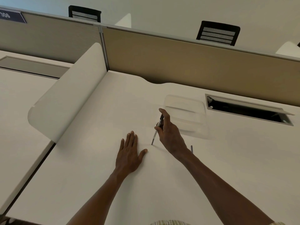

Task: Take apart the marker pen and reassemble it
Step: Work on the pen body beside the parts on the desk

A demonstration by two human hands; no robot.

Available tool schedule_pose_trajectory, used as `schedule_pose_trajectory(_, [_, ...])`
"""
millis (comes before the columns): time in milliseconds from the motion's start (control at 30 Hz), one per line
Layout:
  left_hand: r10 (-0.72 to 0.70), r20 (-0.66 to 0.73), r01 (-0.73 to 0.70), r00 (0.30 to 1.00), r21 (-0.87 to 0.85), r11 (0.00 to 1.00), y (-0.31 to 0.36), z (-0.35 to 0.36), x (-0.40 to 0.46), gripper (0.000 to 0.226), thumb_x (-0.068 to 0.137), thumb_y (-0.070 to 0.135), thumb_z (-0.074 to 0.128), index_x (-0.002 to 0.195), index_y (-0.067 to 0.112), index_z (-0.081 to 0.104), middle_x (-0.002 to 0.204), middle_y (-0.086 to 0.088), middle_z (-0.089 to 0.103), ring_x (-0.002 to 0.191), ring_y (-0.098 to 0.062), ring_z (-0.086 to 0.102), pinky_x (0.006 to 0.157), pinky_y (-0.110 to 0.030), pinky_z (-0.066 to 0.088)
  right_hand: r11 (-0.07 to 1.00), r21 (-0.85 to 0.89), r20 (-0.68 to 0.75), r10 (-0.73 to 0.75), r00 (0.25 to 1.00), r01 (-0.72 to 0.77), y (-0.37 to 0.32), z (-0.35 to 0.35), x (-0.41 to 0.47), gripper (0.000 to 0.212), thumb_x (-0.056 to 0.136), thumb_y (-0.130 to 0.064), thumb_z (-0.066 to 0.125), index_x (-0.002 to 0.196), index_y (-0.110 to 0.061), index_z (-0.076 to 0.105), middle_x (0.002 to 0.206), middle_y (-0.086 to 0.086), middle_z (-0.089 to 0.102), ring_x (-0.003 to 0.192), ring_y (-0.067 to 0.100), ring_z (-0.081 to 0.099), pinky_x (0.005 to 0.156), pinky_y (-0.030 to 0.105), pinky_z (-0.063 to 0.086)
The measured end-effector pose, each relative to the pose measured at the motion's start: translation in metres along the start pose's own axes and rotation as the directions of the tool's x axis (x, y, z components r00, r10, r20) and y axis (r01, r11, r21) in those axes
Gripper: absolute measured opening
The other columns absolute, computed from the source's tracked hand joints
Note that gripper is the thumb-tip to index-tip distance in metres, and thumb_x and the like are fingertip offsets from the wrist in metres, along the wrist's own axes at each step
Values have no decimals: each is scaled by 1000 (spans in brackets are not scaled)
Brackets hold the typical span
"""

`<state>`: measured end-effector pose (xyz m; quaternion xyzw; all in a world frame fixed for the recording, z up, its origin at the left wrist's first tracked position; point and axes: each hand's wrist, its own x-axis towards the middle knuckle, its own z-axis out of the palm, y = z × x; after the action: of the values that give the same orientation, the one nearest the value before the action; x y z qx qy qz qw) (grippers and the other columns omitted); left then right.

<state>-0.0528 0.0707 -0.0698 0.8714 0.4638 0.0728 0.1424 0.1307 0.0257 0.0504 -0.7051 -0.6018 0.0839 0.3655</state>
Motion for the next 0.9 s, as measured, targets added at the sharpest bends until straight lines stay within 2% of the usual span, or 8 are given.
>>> schedule_pose_trajectory(167, [-3, 4, 3, 1000, -21, 1000, 1, -2, -1, 89, 92, 70, 13, 155, 9, 3, 164, -6, -6, 151, -17, -10, 123, -39, 0, 999, 9, -14, -40, 999, 40, -10, -11, 8, 82, 88, -7, 69, 145, -35, 16, 79, -1, 60, 65, 14, 62, 66, 33, 59])
schedule_pose_trajectory(300, [-4, 18, 4, 1000, -17, 1000, 2, -4, -1, 89, 92, 70, 13, 155, 9, 0, 164, -5, -8, 151, -17, -11, 123, -39, -2, 997, -1, -57, -81, 995, 81, -17, -19, 14, 84, 87, -5, 70, 145, -35, 16, 78, -7, 54, 62, 6, 55, 63, 23, 55])
schedule_pose_trajectory(500, [-3, 28, 4, 1000, -34, 999, 3, -7, -1, 88, 93, 69, 17, 155, 9, -1, 164, -5, -10, 150, -17, -13, 122, -38, -4, 994, -3, -95, -113, 989, 113, -24, -30, 16, 84, 87, -5, 69, 145, -36, 18, 79, -8, 53, 64, 6, 54, 63, 21, 52])
schedule_pose_trajectory(633, [-13, 59, 16, 998, -53, 998, 4, -11, 0, 87, 95, 66, 22, 155, 8, -1, 164, -7, -10, 151, -18, -13, 123, -39, -3, 992, -19, -92, -124, 988, 123, -26, -35, 13, 77, 89, -5, 67, 143, -36, 21, 82, -12, 51, 72, -11, 54, 65, 14, 43])
schedule_pose_trajectory(700, [-18, 93, 28, 995, -105, 994, 4, -16, 3, 87, 95, 65, 27, 155, 7, -1, 165, -8, -8, 151, -19, -10, 123, -40, -2, 993, -24, -91, -121, 989, 119, -27, -37, 11, 71, 90, -6, 66, 141, -35, 25, 83, -13, 51, 75, -15, 52, 67, 14, 40])
schedule_pose_trajectory(800, [-41, 94, 65, 995, -276, 959, 8, -32, 7, 87, 95, 63, 35, 155, 9, 5, 166, -7, 2, 152, -17, -1, 123, -38, 1, 991, -43, -84, -129, 988, 126, -28, -37, 9, 64, 90, -8, 65, 138, -32, 30, 79, -19, 45, 76, -17, 51, 65, 9, 36])
schedule_pose_trajectory(833, [-40, 61, 58, 997, -331, 942, 11, -38, 8, 86, 94, 63, 38, 156, 11, 8, 165, -5, 7, 152, -16, 4, 122, -36, 3, 990, -47, -79, -133, 988, 130, -28, -36, 8, 62, 91, -9, 65, 138, -32, 31, 78, -19, 45, 75, -16, 52, 63, 8, 38])
schedule_pose_trajectory(900, [-27, -28, 13, 999, -414, 910, 19, -52, 8, 82, 92, 63, 45, 155, 18, 19, 163, 0, 22, 149, -15, 20, 118, -30, 14, 989, -60, -62, -140, 988, 136, -29, -34, 8, 59, 92, -11, 64, 136, -32, 31, 80, -15, 51, 69, -6, 54, 63, 17, 50])
